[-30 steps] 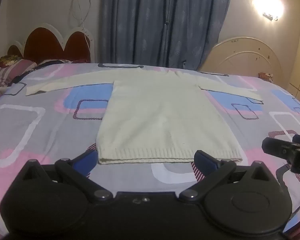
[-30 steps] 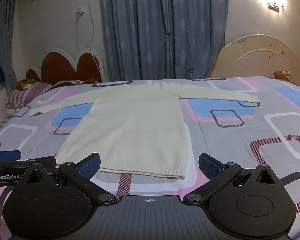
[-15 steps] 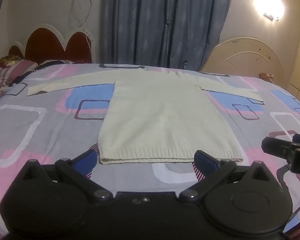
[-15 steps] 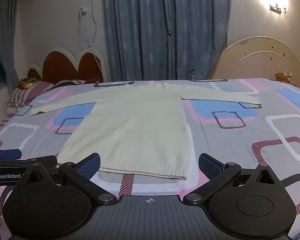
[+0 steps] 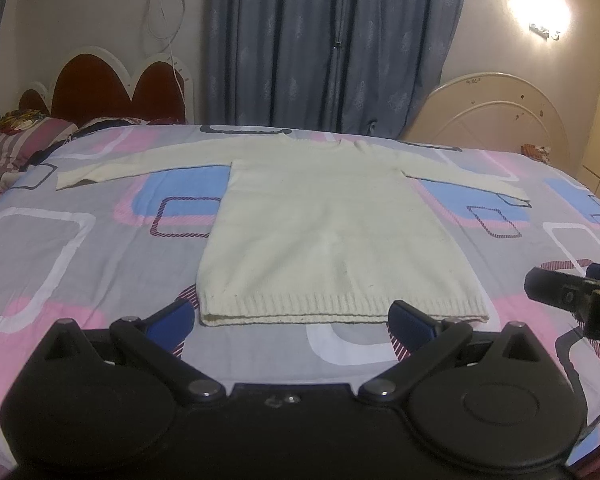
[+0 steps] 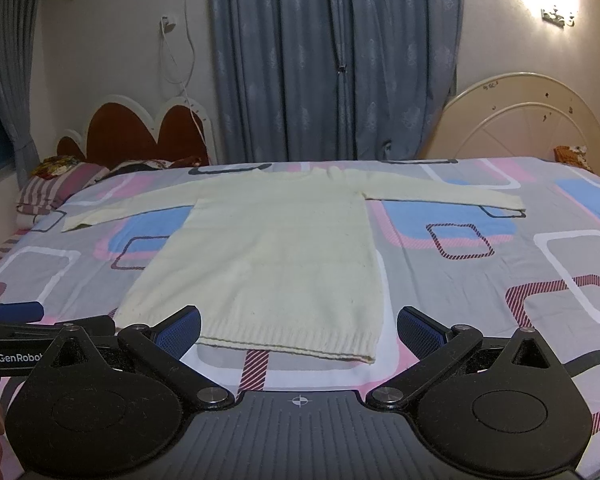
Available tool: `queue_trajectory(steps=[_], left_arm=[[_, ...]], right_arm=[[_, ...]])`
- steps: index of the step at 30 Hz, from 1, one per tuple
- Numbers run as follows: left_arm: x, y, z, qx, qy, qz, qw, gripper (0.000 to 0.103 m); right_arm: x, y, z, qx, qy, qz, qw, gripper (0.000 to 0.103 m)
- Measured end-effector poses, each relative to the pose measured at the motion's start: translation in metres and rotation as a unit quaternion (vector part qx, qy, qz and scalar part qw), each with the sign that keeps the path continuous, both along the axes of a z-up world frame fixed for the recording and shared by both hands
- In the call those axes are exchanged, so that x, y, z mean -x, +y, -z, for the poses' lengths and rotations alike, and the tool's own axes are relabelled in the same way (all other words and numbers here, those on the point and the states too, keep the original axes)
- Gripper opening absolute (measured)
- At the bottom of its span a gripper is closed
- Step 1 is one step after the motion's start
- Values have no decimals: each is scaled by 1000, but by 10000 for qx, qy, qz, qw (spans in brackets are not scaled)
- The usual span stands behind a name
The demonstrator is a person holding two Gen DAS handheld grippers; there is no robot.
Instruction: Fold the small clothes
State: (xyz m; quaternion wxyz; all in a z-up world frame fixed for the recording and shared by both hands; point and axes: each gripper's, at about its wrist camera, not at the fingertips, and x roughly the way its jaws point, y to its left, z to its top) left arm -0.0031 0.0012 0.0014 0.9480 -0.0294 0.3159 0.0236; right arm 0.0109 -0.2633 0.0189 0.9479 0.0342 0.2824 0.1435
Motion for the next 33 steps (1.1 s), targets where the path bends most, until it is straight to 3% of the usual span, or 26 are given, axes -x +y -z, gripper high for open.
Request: queue_trajectory(steps=[33], left_arm=[[2, -1, 6, -21, 24, -40, 10000, 103]], right_arm=[[-1, -2, 2, -7, -1, 10, 10000, 103]])
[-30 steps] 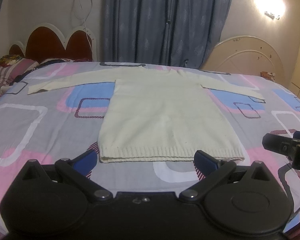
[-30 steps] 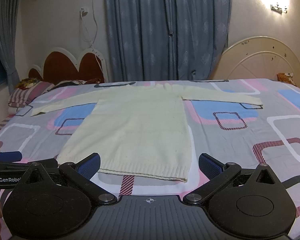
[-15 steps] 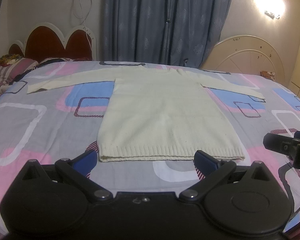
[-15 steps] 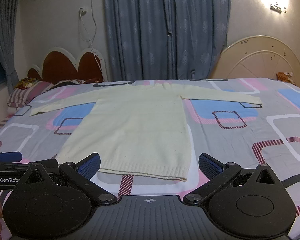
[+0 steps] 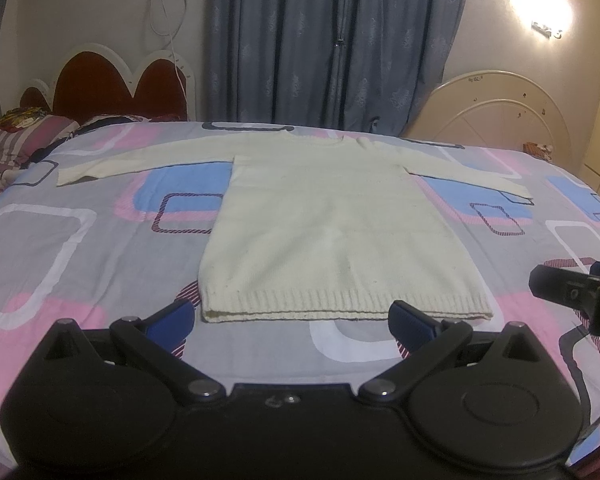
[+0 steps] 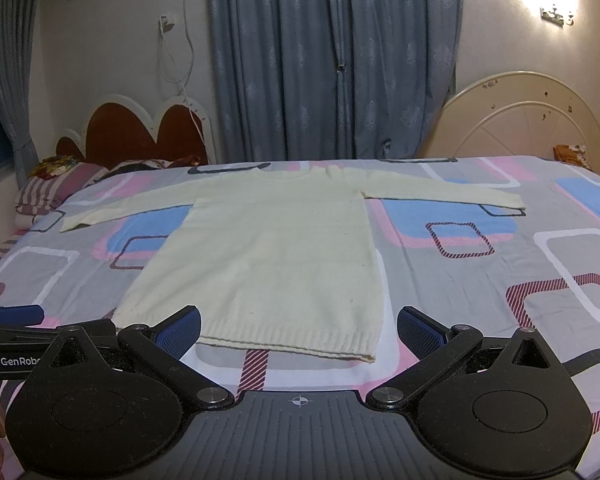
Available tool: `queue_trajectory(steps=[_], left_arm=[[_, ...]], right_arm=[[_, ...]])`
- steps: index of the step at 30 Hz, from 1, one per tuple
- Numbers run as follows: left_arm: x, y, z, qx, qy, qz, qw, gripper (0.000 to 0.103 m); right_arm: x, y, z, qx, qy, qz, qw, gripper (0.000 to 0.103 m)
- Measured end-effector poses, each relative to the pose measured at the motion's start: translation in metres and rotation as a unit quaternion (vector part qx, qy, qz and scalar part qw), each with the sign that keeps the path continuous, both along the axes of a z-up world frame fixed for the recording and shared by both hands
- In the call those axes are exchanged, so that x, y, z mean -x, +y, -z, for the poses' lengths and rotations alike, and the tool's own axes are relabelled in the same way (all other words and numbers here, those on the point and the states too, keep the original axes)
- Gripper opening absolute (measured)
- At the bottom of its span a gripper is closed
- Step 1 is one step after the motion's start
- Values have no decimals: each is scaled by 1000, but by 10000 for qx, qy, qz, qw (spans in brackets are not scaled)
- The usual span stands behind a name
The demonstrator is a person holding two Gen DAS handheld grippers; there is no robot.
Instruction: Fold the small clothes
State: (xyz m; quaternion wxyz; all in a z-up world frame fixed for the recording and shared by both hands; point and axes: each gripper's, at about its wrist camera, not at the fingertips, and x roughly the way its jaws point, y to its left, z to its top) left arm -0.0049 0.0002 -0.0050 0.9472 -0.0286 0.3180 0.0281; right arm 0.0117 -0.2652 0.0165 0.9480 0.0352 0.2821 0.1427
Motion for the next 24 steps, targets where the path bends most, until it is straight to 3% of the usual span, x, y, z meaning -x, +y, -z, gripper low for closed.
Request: queue_trajectory(steps=[24], left_arm=[[-3, 3, -1, -23, 56, 0, 10000, 103]], right_arm=[[2, 4, 0, 2, 3, -10, 10000, 103]])
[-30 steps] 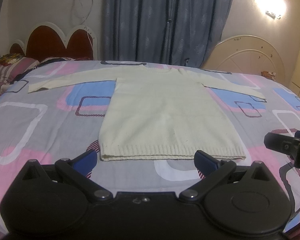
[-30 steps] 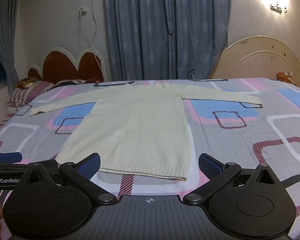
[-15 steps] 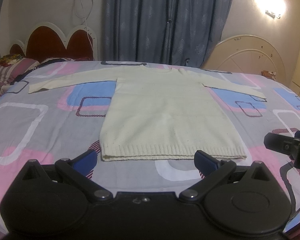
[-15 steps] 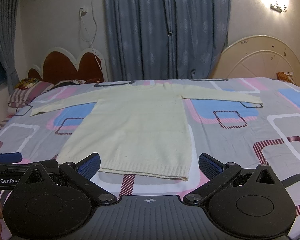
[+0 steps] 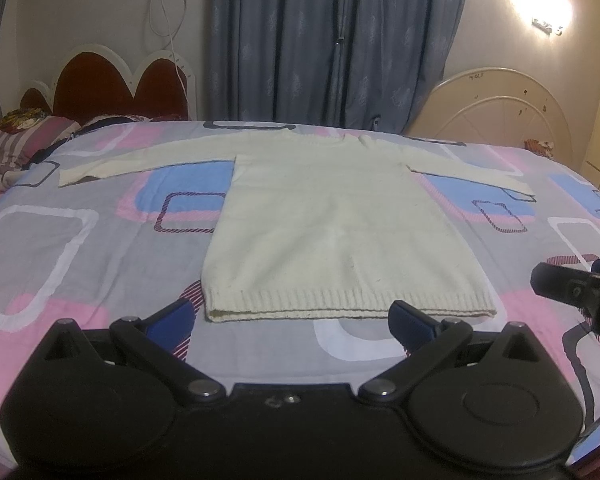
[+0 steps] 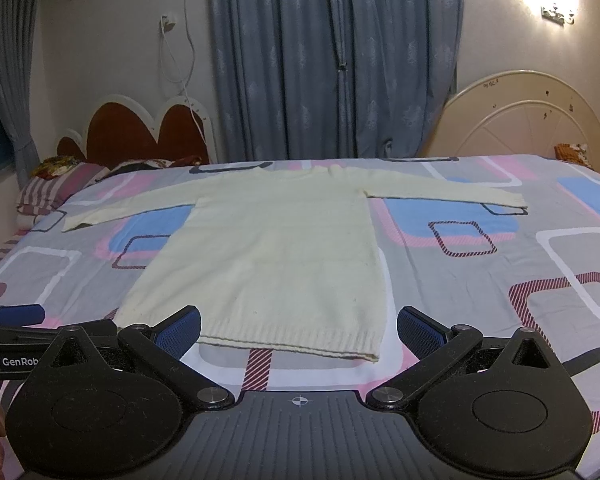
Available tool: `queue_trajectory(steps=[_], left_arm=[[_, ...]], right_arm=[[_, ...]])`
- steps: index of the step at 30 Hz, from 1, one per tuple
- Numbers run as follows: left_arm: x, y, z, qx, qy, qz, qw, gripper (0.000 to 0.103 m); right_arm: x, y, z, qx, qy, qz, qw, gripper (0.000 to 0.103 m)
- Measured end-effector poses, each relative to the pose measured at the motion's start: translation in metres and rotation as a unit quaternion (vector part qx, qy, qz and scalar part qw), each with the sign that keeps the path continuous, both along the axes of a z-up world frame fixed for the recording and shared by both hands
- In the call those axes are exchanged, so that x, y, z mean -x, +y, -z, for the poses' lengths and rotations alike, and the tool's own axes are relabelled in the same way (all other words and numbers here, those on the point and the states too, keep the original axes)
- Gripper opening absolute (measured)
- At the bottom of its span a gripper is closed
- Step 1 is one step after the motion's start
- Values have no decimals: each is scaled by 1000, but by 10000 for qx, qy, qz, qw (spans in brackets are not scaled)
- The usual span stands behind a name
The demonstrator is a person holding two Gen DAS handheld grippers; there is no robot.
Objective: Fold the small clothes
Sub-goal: 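Move the right gripper to the sweater's sleeve cuff and grasp it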
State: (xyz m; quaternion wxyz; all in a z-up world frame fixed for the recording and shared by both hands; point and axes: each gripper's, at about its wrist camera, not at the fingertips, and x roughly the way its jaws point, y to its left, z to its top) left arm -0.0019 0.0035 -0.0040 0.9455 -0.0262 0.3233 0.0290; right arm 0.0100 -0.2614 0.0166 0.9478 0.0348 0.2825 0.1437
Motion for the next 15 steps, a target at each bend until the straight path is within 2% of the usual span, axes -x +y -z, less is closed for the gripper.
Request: queue_trajectory(steps=[2, 6, 10, 12, 15], left_arm=[[-2, 2, 0, 88, 16, -17, 10000, 103], [-10, 12, -2, 562, -77, -147, 9983, 103], [-30, 7, -9, 534, -243, 185, 9981, 103], [-45, 3, -15, 561, -395, 363, 9970, 103], [-69, -8, -23, 389, -485, 519, 9967, 103]], right_arm=[[-1, -1, 0, -13, -2, 34, 10000, 103], [-1, -4, -1, -154, -64, 62, 9998, 103], [-7, -16, -8, -130, -316, 280, 9990, 103], [-19, -27, -12, -239, -360, 264, 9987, 103], [-46, -44, -20, -243, -512, 340, 9978, 103]])
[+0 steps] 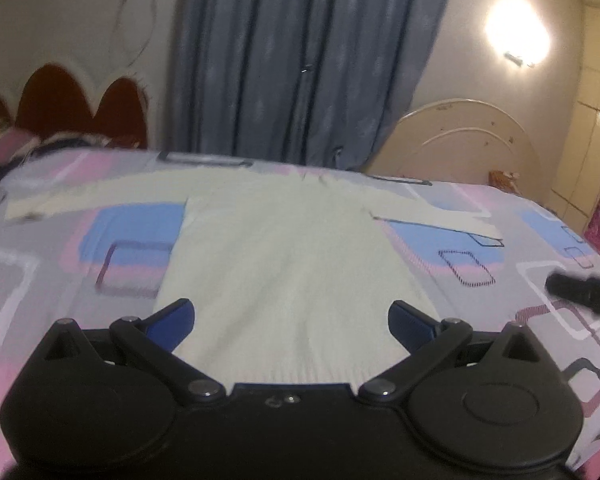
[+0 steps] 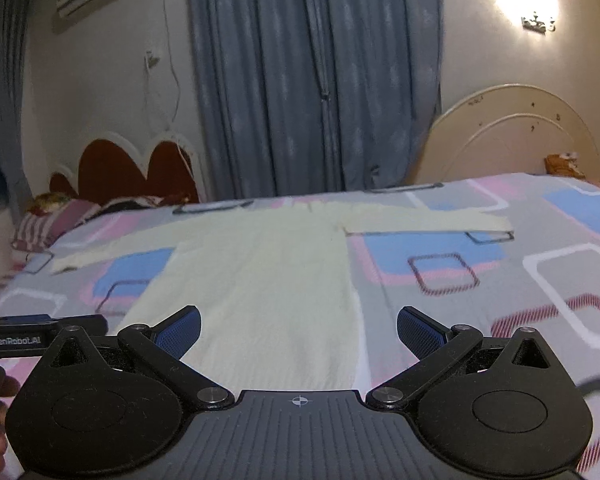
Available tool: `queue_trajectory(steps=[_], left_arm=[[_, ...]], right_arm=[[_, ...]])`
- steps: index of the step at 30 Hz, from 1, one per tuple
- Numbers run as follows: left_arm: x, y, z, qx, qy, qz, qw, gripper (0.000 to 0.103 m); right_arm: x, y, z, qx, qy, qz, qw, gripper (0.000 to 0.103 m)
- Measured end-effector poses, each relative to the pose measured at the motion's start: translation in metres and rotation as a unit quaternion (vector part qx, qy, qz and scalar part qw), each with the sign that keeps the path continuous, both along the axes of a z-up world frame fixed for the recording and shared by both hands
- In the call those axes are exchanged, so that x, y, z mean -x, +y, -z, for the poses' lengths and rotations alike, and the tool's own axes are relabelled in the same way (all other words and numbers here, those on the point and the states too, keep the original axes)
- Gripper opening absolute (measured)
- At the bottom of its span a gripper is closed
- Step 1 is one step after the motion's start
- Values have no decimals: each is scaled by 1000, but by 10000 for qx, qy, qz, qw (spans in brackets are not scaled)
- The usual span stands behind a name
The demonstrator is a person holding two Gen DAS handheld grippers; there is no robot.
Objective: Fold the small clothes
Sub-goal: 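Move the right gripper to the sweater's sleeve cuff and grasp it, then lift the sleeve with the right gripper and lay it across the sweater body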
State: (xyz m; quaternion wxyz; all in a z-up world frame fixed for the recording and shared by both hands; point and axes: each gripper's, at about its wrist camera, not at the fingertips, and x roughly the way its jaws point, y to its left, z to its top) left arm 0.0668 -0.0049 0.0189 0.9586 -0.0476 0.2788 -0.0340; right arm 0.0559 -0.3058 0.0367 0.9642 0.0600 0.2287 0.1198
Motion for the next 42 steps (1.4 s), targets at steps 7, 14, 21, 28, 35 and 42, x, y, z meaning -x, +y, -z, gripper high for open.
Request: queue_trajectory(steps=[7, 14, 21, 28, 35, 42], left_arm=[[-76, -4, 0, -160, -79, -287, 9994, 101], [-165, -9, 26, -526, 81, -862, 9949, 86], [-226, -23, 52, -653, 269, -1077, 9917, 68], [-248, -30, 72, -881, 619, -1227, 9866, 74], [-268, -37, 85, -967, 808, -1311, 9833, 77], [-281, -38, 84, -1025, 781, -1329, 9827, 80]], right_arm=[[-88, -48, -2, -437, -244, 271, 9984, 103], [-200, -107, 20, -625, -256, 610, 9959, 79], [-314, -198, 76, -1155, 174, 1564, 9808, 70], [-383, -278, 136, -1793, 853, 2325, 9521, 37], [-395, -315, 158, -2219, 1056, 2569, 9347, 37], [-396, -307, 144, -1816, 847, 2335, 9515, 2]])
